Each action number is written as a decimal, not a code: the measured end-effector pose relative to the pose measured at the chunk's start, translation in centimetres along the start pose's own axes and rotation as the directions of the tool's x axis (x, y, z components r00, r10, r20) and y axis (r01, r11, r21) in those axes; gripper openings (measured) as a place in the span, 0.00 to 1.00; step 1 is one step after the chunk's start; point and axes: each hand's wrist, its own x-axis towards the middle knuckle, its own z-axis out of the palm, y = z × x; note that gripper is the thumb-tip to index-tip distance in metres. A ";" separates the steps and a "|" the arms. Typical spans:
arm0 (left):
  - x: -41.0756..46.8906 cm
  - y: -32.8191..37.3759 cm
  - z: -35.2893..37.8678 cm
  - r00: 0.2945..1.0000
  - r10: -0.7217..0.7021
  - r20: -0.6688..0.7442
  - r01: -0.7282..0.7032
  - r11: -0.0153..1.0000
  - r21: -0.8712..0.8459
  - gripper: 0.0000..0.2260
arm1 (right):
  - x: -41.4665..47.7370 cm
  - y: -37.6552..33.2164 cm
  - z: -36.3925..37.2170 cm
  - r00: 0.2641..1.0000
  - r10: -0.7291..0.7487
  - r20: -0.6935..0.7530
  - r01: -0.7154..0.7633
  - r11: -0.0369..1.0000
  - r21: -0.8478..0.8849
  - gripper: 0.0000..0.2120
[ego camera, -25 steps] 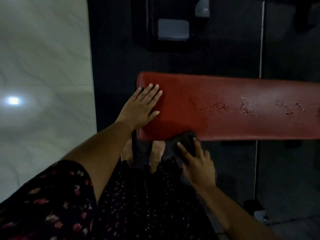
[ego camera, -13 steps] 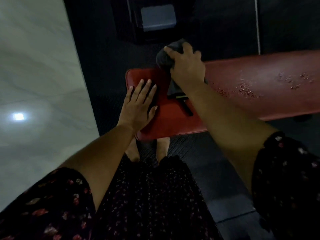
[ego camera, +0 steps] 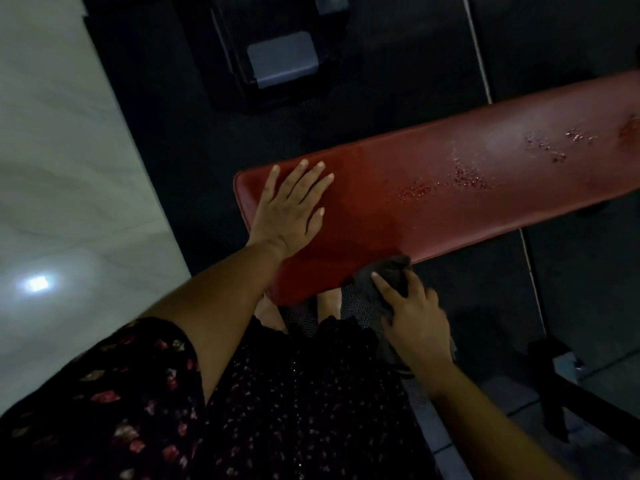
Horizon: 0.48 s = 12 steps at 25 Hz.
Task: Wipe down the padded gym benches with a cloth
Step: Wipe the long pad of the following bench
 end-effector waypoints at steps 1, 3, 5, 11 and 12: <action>0.4 0.3 0.3 0.999 0.012 0.031 -0.013 1.000 0.012 0.27 | 0.0 0.3 -0.4 0.999 0.038 -0.011 -0.038 0.999 0.011 0.33; 0.7 0.4 1.0 0.997 0.034 0.076 -0.039 0.998 0.055 0.28 | 1.2 0.0 -1.6 0.991 0.103 -0.090 -0.094 0.991 0.095 0.32; 0.7 0.1 1.5 0.997 0.046 0.069 -0.051 0.996 0.074 0.29 | 4.2 -1.1 -3.3 0.985 0.106 -0.134 -0.088 0.987 0.137 0.29; 0.8 0.0 1.4 0.995 0.055 0.087 -0.067 0.988 0.139 0.31 | 17.1 -5.8 -10.0 0.964 -0.067 -0.258 0.087 0.994 0.067 0.24; 0.9 -0.1 1.4 0.994 0.051 0.094 -0.064 0.988 0.139 0.31 | 18.6 -6.0 -10.8 0.965 -0.068 -0.254 0.084 0.995 0.051 0.24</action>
